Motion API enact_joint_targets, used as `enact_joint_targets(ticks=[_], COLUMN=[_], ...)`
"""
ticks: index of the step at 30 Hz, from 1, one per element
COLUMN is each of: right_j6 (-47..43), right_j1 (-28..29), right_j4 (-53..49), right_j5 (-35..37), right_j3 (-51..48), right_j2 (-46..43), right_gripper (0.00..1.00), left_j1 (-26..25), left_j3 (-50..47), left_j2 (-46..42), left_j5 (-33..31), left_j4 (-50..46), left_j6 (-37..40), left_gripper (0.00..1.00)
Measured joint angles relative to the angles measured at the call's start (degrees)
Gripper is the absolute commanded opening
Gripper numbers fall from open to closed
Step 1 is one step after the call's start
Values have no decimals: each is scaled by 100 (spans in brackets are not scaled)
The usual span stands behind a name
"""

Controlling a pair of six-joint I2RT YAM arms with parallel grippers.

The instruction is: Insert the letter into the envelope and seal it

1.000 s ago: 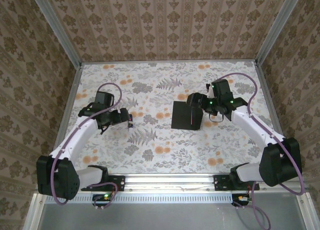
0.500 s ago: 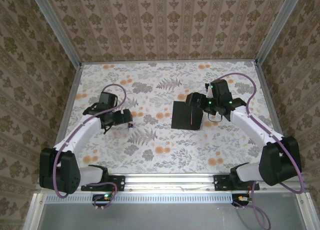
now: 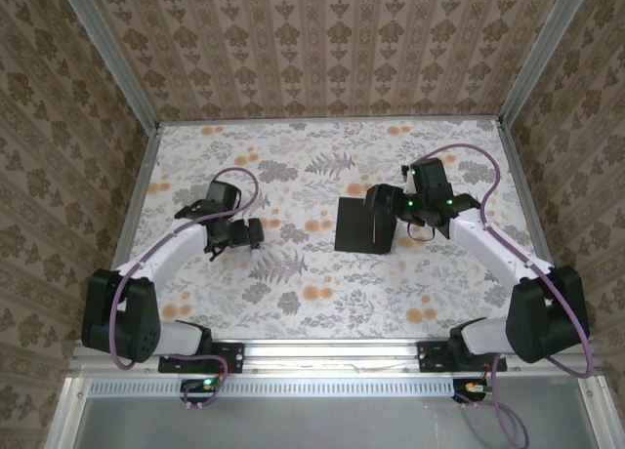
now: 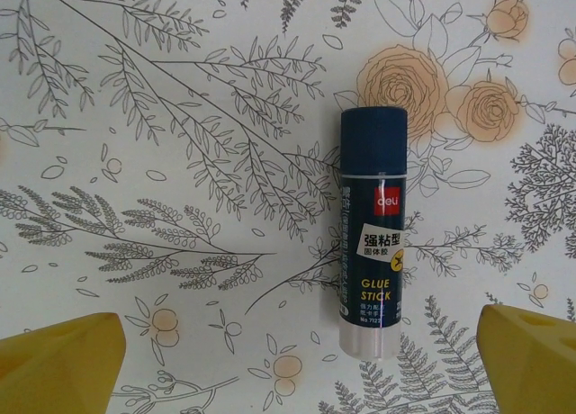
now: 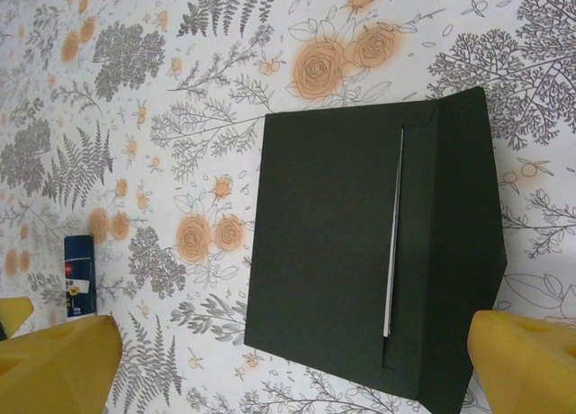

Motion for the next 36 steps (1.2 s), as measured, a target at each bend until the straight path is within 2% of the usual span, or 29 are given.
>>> enact_joint_targets(ticks=[11, 18, 36], right_j6=[-175, -188, -188], right_j1=[0, 0, -87], right_j4=[81, 94, 87], right_j5=[76, 79, 76], right_j3=[-133, -133, -133], right_j2=[-37, 22, 26], right_gripper=[100, 100, 100], left_j1=[-122, -127, -271], left_j3=[2, 2, 483], left_j2=[221, 452, 1158], left_j5=[-127, -184, -177], left_j4=[4, 76, 273], left_j6=[15, -11, 20], left_gripper=[95, 84, 67])
